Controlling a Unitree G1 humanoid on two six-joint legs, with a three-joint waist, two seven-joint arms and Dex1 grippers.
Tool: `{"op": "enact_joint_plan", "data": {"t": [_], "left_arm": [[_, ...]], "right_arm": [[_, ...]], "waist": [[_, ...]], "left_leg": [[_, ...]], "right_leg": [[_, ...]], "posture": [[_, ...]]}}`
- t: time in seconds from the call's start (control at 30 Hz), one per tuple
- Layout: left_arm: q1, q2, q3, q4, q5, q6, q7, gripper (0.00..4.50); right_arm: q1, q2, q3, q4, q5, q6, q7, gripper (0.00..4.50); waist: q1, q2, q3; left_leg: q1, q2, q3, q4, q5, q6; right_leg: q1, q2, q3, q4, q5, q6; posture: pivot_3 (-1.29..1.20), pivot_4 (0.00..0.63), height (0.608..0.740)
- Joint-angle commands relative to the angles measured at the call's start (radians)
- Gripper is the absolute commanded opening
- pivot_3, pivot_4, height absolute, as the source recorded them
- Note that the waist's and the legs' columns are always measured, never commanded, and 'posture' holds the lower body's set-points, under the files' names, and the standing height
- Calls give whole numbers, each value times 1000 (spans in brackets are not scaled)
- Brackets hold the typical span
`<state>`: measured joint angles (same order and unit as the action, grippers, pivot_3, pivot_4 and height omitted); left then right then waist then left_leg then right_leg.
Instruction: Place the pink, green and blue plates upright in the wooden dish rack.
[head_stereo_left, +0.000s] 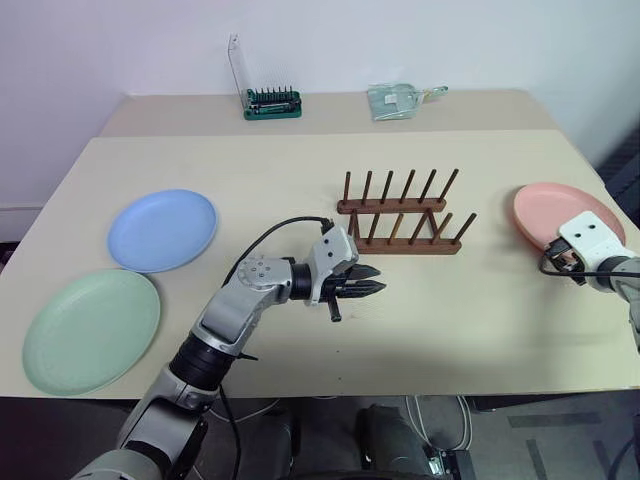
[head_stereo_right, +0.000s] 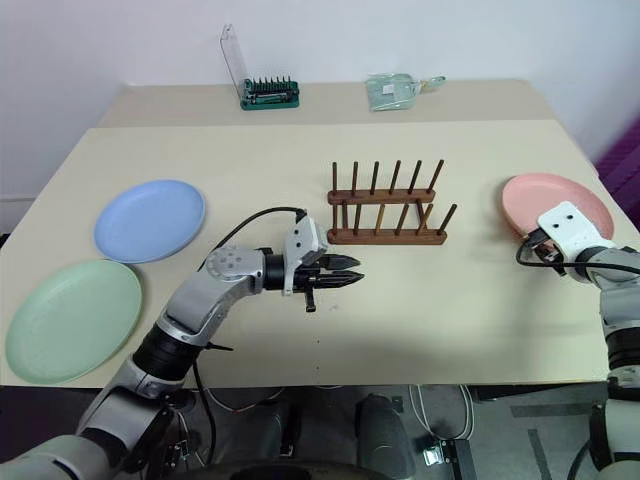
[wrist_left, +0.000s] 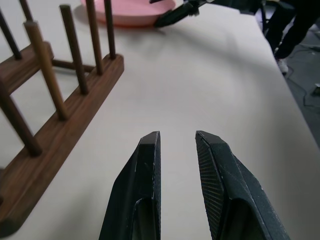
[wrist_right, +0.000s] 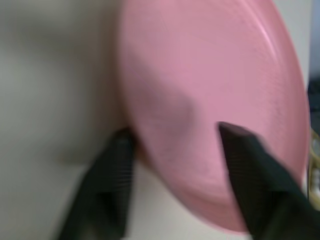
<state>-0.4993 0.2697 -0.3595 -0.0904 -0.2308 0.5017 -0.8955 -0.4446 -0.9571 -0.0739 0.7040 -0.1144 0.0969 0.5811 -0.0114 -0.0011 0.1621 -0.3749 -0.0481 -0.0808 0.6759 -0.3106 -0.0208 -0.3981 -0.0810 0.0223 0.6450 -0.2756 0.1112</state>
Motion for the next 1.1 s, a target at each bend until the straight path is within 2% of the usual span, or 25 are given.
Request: {"op": "enact_joint_plan", "data": {"t": [0.03,0.07,0.2,0.3,0.33,0.4,0.43,0.5,0.6,0.67,0.77,1.1], "left_arm": [[5,3,15,-44,-9,3,16,1123],[6,7,17,-45,-9,3,18,1123],[10,24,29,-47,-7,6,30,1123],[15,39,51,-47,-16,10,40,1123],[17,43,59,-47,-20,15,42,1123],[17,52,69,-45,-22,16,41,1123],[17,56,76,-44,-26,18,40,1123],[16,61,82,-40,-30,18,38,1123],[10,66,81,-29,-34,10,30,1123],[6,68,81,-22,-34,6,28,1123],[-2,66,84,-10,-36,2,24,1123],[8,62,87,-26,-38,4,28,1123]], "right_arm": [[-31,-13,1,24,-6,-62,6,384],[-29,-14,3,21,-5,-80,8,45],[17,-14,-27,-77,29,-162,12,45],[46,-16,-110,-279,109,-148,21,45],[41,-7,-154,-359,171,-92,31,45],[-1,41,-269,-540,400,113,43,45],[-34,59,-357,-658,632,278,47,45],[-59,73,-465,-796,912,492,60,45],[-2,59,-557,-892,1177,681,134,45],[26,65,-585,-923,1293,753,135,45],[61,71,-574,-934,1350,799,124,45],[54,32,-490,-809,1261,801,219,45]], "waist": [[-1,0,0],[-1,0,0],[-2,0,0],[-4,3,1],[-4,4,2],[-4,6,3],[-4,5,3],[0,7,6],[24,3,6],[28,2,6],[25,3,6],[23,4,6]], "left_leg": [[0,0,0,0,0,0],[0,0,0,0,0,0],[0,0,0,0,0,0],[0,0,0,0,0,0],[0,0,0,0,0,0],[0,0,0,0,0,0],[0,0,0,-1,0,0],[0,1,-1,-1,0,0],[-1,1,-6,-1,0,0],[-1,2,-7,-3,0,1],[-1,0,-4,-2,-2,3],[-3,-4,-2,-3,-3,6]], "right_leg": [[0,0,0,0,0,0],[0,0,0,0,0,0],[0,0,0,0,0,0],[-1,0,0,0,0,0],[-1,0,1,1,0,0],[-1,0,1,1,0,0],[-1,1,1,1,0,0],[-1,1,1,1,0,0],[1,1,-2,-2,0,0],[5,1,-3,-9,0,0],[6,-2,-2,-13,3,4],[2,-5,0,-13,3,5]], "posture": [[0,150,740],[0,150,740],[0,150,740],[0,150,740],[0,150,740],[0,150,740],[0,150,740],[0,150,740],[0,150,740],[0,150,740],[0,150,740],[0,150,740]]}}
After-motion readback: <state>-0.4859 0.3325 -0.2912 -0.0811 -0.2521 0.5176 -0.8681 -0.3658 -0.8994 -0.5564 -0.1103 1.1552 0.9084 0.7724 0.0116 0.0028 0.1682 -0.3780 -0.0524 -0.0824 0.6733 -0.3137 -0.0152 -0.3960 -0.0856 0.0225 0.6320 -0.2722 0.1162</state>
